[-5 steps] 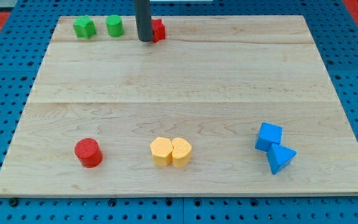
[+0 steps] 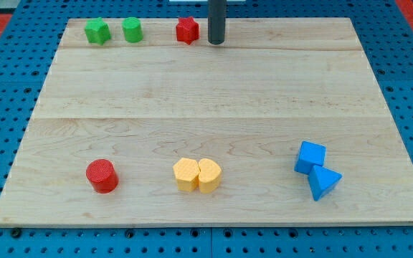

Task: Place the red star to the right of the green circle

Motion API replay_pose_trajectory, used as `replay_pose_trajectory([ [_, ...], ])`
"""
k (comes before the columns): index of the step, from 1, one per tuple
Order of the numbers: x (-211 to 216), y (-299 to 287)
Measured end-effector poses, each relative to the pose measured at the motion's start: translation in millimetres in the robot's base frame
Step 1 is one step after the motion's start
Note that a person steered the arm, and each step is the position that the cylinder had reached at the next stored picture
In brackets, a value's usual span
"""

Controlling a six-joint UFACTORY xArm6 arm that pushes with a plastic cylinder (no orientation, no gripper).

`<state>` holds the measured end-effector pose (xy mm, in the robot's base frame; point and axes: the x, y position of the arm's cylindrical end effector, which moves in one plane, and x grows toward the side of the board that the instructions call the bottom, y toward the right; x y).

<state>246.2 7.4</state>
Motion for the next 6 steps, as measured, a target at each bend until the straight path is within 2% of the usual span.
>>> replay_pose_trajectory([
  [2,-28.1,-1.9],
  [3,-28.7,-34.9],
  [6,-31.0,-55.4],
])
